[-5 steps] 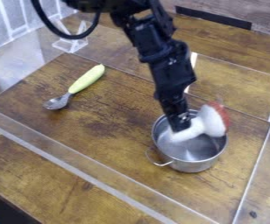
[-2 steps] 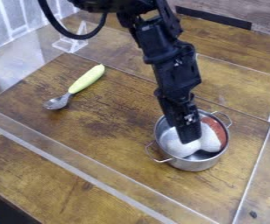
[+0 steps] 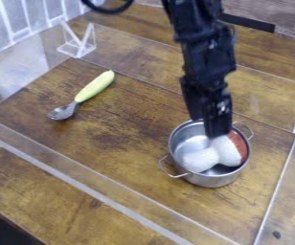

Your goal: Put the mushroom in the silver pot

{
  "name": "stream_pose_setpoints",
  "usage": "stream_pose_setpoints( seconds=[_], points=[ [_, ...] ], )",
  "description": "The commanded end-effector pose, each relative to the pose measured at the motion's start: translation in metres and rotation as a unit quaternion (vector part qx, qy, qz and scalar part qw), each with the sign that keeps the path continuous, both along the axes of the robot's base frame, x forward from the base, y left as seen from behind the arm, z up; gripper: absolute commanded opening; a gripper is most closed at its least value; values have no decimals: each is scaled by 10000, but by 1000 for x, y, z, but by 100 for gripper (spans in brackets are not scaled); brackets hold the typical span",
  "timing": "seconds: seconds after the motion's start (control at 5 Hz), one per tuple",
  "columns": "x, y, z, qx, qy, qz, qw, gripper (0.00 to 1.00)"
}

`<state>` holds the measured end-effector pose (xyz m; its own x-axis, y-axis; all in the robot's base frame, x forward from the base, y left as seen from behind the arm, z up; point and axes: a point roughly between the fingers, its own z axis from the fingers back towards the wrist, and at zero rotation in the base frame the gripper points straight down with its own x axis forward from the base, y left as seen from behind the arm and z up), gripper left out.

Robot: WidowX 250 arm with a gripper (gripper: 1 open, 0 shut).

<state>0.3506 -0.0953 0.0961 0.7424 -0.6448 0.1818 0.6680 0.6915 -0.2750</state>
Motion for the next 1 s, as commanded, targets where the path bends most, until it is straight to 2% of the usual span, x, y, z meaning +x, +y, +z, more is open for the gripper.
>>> stream_pose_setpoints(
  seconds=[0.0,0.2,0.4,0.6,0.8],
  points=[
    [8,6,56,351,-170,255,9989,100],
    [0,11,67,813,-90,474,9955,100],
    [-8,9,75,1018,-179,547,9931,100],
    [-9,18,66,1339,-308,958,9859,100],
    [-8,24,72,1572,-491,1259,9783,100]
  ],
)
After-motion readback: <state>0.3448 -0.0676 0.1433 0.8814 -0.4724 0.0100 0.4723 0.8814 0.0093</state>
